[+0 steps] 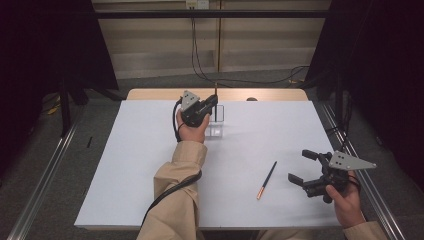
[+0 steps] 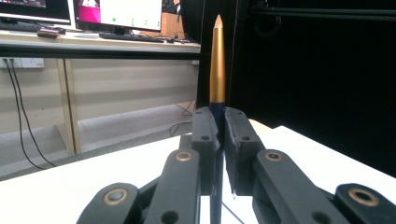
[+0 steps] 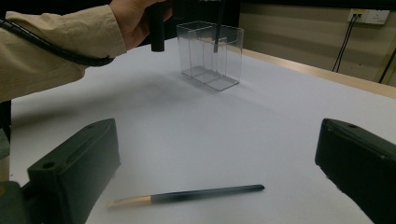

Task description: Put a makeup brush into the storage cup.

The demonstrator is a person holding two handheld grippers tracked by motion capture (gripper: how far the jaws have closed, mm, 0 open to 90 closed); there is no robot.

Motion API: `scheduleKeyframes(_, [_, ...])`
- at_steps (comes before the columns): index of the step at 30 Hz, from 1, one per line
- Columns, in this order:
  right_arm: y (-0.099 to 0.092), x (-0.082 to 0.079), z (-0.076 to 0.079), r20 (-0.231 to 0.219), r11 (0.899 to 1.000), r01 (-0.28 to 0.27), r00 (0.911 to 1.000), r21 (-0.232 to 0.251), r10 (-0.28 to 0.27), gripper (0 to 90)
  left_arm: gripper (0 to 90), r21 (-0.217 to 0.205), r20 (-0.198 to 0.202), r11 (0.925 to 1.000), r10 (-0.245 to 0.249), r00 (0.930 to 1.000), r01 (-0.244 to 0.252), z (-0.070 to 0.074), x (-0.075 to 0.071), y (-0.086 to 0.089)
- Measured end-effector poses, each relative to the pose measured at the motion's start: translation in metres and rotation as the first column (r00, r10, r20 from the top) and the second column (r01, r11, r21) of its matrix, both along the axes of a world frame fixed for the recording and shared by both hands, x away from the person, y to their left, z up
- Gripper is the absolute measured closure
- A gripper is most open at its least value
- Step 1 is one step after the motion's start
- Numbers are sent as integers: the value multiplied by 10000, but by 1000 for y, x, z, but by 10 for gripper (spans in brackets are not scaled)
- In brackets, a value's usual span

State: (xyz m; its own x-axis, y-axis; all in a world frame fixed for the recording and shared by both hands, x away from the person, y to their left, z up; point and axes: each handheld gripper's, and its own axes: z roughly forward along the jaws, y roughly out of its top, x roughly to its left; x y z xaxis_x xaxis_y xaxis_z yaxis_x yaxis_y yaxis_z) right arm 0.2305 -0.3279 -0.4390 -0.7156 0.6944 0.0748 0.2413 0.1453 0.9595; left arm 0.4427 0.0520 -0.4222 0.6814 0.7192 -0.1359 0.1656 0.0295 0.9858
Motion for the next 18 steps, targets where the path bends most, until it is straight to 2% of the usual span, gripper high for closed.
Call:
scheduleKeyframes(11, [0,0,0,28,10000,-8,10000,-11,8,0,834,-147,-117,9999,77,9999,-78,-5,-1,2])
scheduleKeyframes(18, [1,0,0,10,10000,-34,10000,-34,34,0,834,-73,-138,10000,41,9999,-42,-8,-2,2])
